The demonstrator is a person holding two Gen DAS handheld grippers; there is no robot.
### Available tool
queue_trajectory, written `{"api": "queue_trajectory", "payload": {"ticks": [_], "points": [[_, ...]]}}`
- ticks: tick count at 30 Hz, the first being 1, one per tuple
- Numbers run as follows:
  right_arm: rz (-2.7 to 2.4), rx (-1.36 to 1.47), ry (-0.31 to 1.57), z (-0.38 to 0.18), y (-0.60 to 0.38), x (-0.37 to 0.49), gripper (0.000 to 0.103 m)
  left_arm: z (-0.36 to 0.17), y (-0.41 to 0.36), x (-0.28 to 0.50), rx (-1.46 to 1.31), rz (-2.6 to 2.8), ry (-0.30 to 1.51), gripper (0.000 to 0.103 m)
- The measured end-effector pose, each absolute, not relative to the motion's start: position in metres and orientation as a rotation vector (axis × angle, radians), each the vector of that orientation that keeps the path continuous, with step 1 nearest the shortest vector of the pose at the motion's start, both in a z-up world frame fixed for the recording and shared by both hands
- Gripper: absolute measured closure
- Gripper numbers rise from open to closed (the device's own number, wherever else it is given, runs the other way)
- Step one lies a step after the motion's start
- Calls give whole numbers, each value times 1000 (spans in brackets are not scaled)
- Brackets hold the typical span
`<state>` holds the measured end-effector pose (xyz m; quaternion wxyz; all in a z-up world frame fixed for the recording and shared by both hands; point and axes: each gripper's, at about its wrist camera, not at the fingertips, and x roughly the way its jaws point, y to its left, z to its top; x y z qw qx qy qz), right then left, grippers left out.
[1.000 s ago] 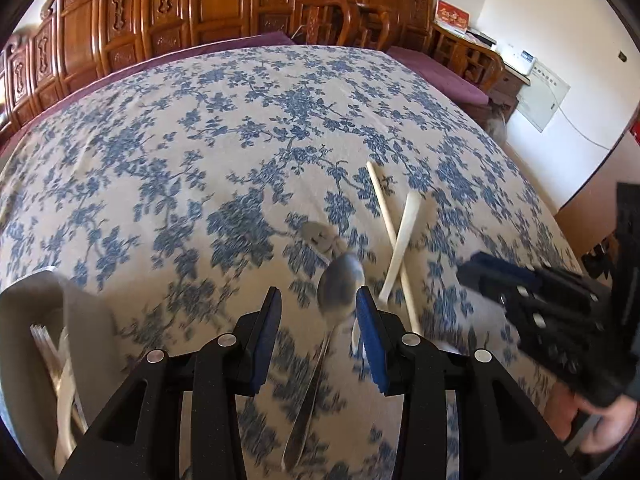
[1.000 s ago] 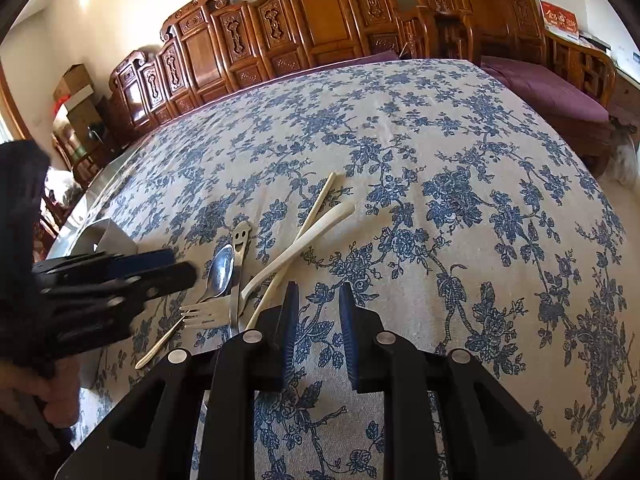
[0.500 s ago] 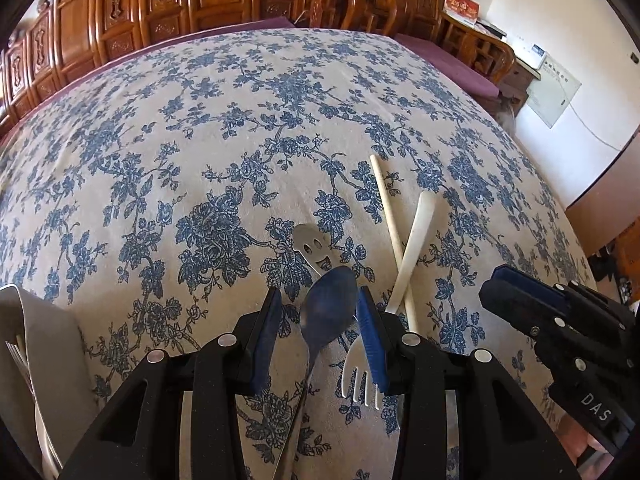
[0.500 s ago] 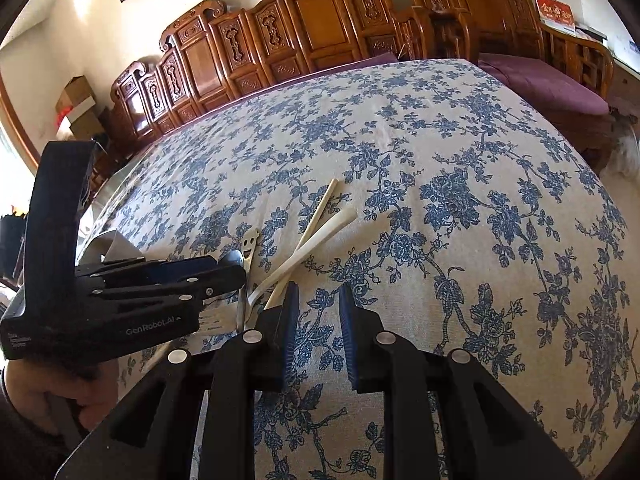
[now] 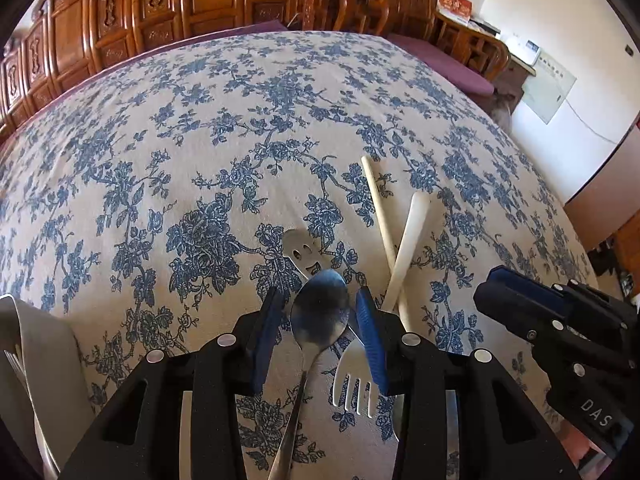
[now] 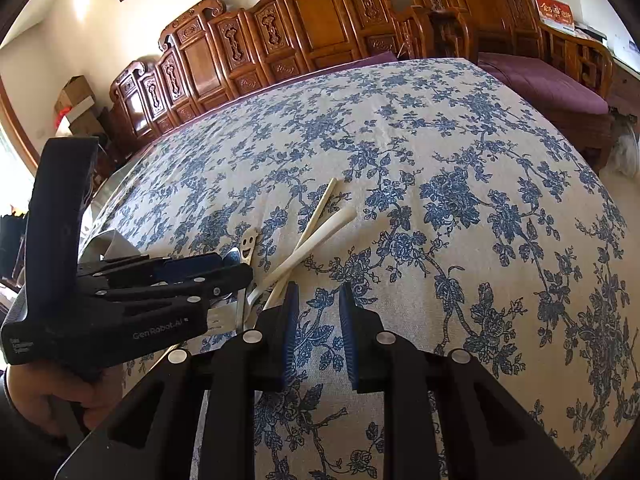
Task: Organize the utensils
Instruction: 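Move the left tool to the pile and grasp a metal spoon, then lift the metal spoon with the left tool while the right tool grasps a chopstick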
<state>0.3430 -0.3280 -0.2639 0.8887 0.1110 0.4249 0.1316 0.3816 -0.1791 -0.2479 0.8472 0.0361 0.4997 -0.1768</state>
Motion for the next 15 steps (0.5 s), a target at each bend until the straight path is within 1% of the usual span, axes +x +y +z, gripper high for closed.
{"api": "queue_trajectory", "payload": {"ticks": [2,8,15], "points": [[272,231,885,-264,-328,343,80,-247,-178,381,79,-380,1047,76],[281,205,888,-264,-317,344,80,-240,-171,368,97,-390,1016,76],[301,173,901,-268,-301,344,80,-203,-152,340,65,-407,915,77]]}}
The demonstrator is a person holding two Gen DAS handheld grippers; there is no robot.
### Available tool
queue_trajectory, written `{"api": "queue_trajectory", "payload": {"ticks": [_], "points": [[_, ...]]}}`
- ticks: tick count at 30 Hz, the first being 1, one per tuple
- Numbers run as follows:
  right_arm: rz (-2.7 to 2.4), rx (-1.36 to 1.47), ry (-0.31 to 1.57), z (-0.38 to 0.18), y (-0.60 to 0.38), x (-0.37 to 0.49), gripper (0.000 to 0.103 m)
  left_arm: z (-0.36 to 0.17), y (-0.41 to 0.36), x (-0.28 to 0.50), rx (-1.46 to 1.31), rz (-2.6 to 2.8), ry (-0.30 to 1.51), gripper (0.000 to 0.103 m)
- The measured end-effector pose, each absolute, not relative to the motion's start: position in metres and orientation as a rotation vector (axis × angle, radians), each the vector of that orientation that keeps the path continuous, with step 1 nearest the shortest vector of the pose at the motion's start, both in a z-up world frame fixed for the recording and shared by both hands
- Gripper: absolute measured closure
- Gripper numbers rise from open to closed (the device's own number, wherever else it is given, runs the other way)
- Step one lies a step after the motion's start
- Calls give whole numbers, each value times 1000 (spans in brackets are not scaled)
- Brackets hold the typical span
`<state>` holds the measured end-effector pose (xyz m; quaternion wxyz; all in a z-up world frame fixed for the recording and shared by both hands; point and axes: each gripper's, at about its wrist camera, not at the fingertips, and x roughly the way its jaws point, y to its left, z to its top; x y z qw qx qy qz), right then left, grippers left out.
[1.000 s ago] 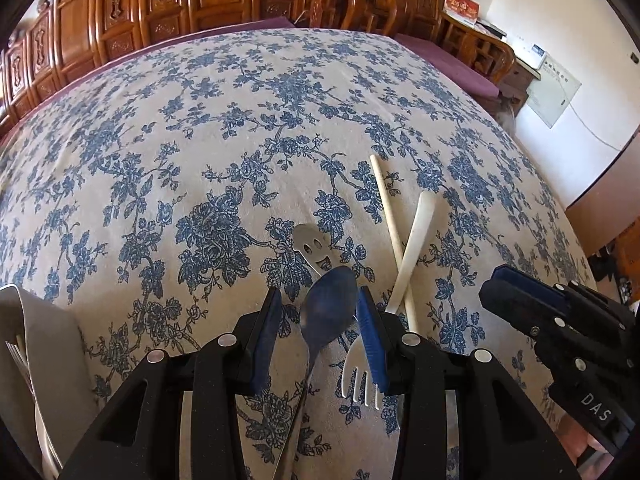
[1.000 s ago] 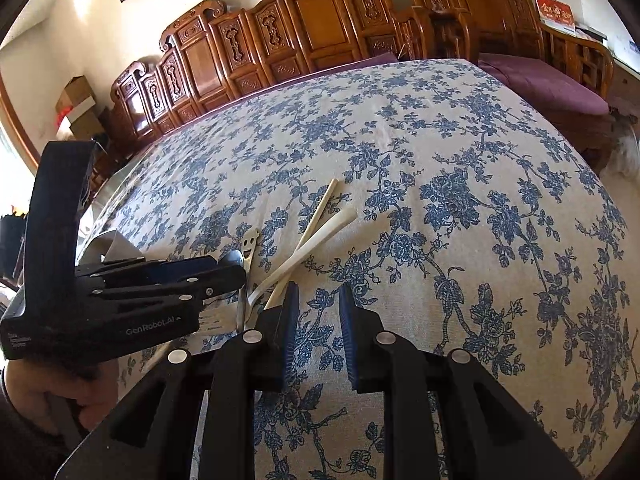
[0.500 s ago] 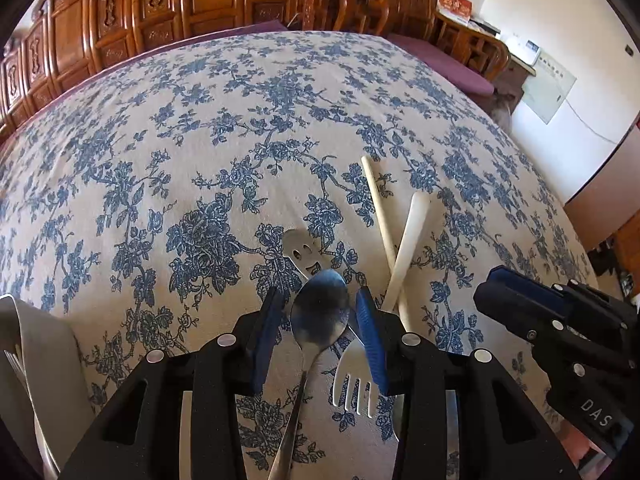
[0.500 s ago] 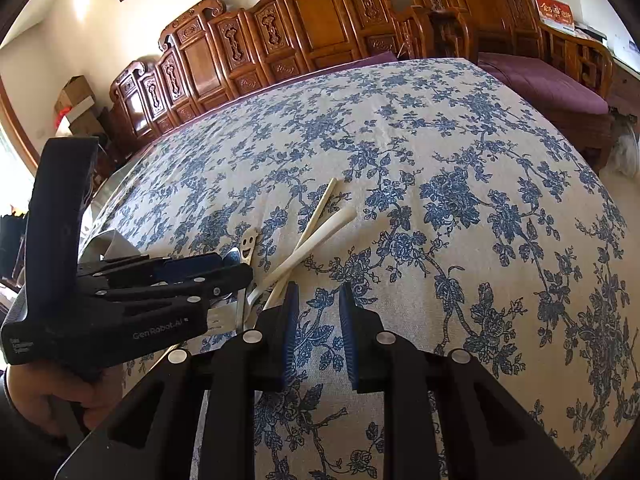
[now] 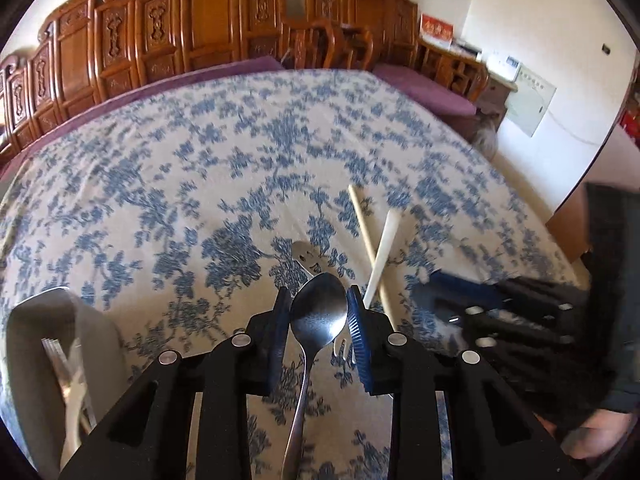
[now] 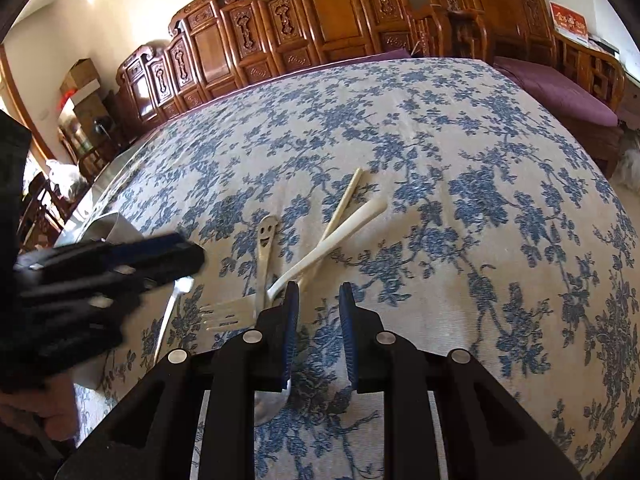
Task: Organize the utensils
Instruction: 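Lift the metal spoon with the left tool while the right tool grasps a chopstick, then carry the metal spoon into the grey tray and open the left tool while the right tool carries its chopstick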
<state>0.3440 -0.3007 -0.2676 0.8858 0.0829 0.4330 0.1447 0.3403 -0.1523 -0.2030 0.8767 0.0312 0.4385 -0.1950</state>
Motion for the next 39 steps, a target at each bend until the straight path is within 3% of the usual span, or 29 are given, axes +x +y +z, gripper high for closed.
{"api": "queue_trajectory", "payload": {"ticks": [11,22,39], "points": [[286,66,936,-280,-270,345,80,-162,-132,313,24,-413,819,77],[211,42,955,-279,-286,345,97,-141,-128,294,9,-412,759,77],[55,96,917,-262,-335,332,97,-98,-114,270,-2,-377,681,77]]}}
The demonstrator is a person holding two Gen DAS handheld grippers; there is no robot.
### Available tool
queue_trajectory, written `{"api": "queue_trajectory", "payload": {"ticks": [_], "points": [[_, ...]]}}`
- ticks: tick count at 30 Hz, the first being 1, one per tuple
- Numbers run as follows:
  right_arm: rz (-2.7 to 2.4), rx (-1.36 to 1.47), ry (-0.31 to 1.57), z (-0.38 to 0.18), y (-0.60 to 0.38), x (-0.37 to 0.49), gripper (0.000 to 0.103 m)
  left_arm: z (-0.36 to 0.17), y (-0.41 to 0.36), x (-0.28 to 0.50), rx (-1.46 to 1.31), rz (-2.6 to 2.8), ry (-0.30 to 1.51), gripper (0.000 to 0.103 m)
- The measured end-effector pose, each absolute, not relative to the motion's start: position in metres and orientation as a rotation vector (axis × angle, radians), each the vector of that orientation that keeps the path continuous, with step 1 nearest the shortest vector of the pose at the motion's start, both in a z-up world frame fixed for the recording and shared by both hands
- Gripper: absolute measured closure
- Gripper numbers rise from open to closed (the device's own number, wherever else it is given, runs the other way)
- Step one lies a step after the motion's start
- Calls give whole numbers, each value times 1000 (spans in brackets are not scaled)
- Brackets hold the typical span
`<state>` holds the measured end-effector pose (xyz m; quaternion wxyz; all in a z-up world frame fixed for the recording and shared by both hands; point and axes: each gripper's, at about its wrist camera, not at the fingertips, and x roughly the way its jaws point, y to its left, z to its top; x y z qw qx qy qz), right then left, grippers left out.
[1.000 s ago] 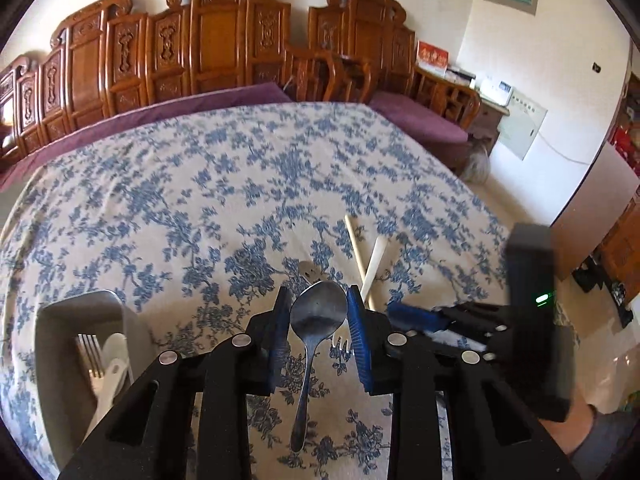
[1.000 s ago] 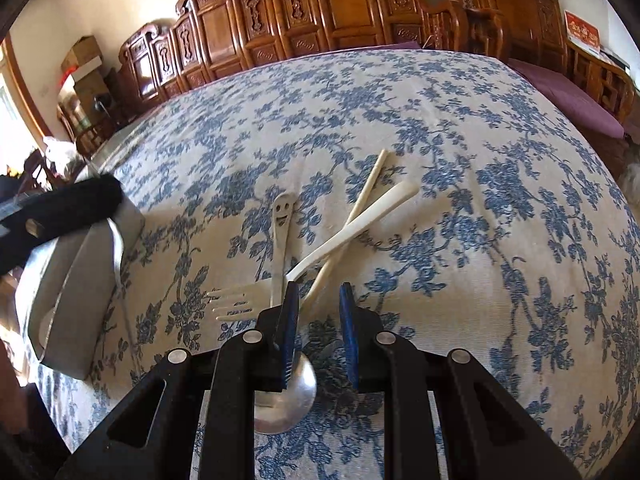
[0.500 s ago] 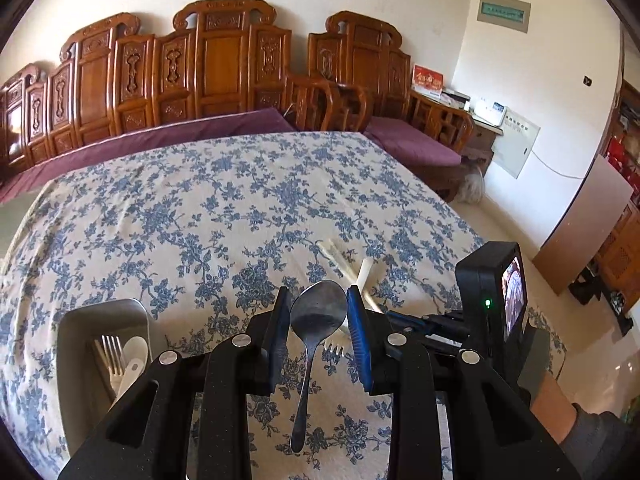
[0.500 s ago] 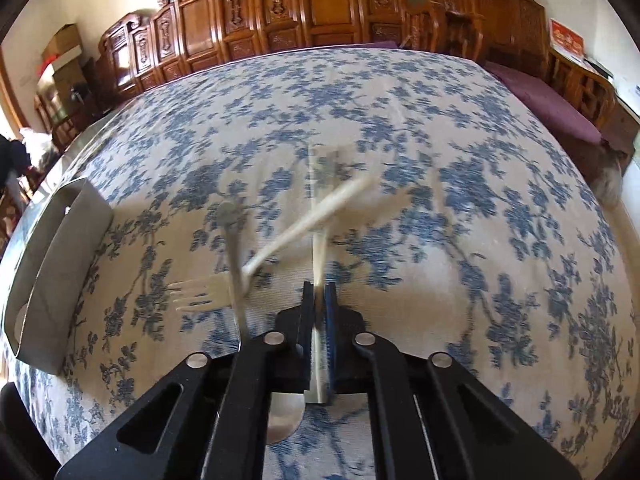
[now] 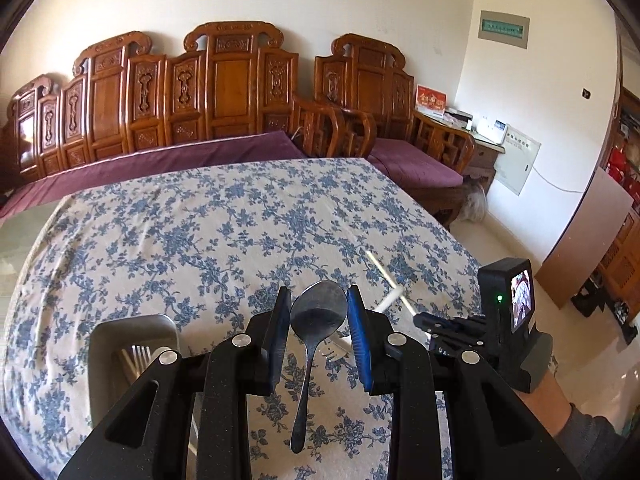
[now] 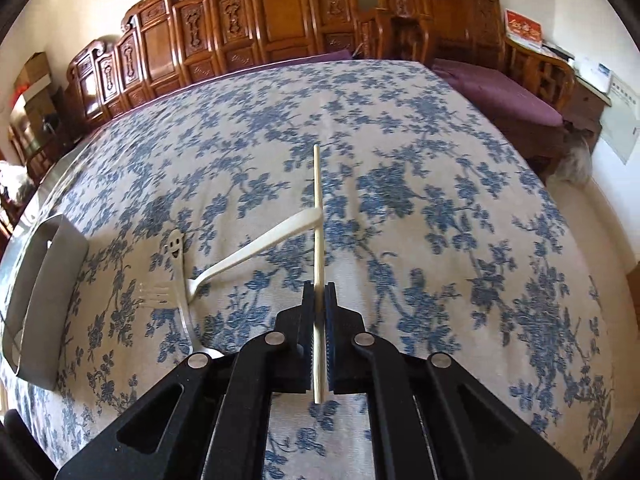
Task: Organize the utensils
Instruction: 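Carry the metal spoon into the grey tray and open the left tool while the right tool carries its chopstick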
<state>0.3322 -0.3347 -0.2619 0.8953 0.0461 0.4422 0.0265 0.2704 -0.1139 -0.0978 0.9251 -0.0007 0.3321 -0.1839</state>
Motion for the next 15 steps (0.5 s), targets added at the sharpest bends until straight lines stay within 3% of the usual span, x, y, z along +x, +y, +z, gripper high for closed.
{"api": "queue_trajectory", "payload": {"ticks": [15], "points": [[60,35,809,-235,-321,315,97,-71,-70,252,-13,-305,637,77]]}}
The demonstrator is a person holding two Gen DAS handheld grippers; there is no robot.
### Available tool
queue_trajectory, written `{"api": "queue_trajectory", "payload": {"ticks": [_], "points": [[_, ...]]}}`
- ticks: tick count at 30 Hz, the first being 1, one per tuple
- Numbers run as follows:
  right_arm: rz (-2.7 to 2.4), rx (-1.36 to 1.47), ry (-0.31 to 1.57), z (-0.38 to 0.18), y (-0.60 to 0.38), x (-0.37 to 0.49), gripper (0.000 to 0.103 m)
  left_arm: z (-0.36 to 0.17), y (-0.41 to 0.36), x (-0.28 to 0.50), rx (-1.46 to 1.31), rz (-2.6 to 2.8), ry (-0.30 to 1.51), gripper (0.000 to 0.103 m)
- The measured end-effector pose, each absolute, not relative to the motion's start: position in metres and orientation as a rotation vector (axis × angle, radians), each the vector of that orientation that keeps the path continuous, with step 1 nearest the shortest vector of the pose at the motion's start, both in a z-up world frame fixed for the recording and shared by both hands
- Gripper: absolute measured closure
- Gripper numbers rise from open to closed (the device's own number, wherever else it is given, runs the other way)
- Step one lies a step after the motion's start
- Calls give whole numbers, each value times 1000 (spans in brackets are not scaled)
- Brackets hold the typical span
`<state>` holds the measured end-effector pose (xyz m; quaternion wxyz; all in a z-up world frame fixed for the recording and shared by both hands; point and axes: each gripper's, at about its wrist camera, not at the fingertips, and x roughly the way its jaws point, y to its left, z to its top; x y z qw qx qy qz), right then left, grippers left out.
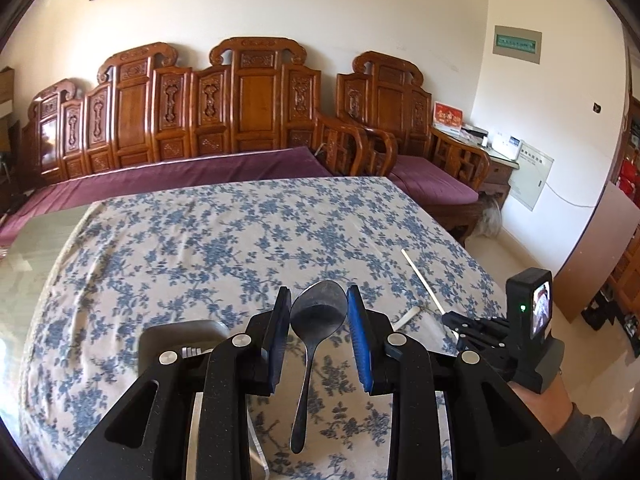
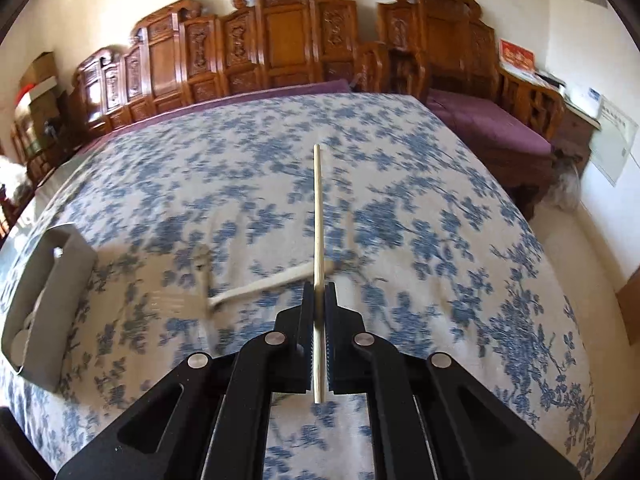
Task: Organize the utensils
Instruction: 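Carry the metal spoon into the grey tray and open the left tool while the right tool carries its chopstick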
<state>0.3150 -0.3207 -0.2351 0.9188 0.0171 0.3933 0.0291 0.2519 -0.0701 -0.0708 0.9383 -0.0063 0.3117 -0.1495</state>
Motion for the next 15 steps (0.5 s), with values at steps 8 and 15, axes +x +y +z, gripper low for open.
{"api": "queue_trajectory", "payload": {"ticks": [8,15], "points": [[177,-13,759,-217,-277,298,97,-80,-31,243,-27,-239,658,77],[274,-30,741,-207,-243,280,97,-100,0,249,-27,-169,694,77]]}}
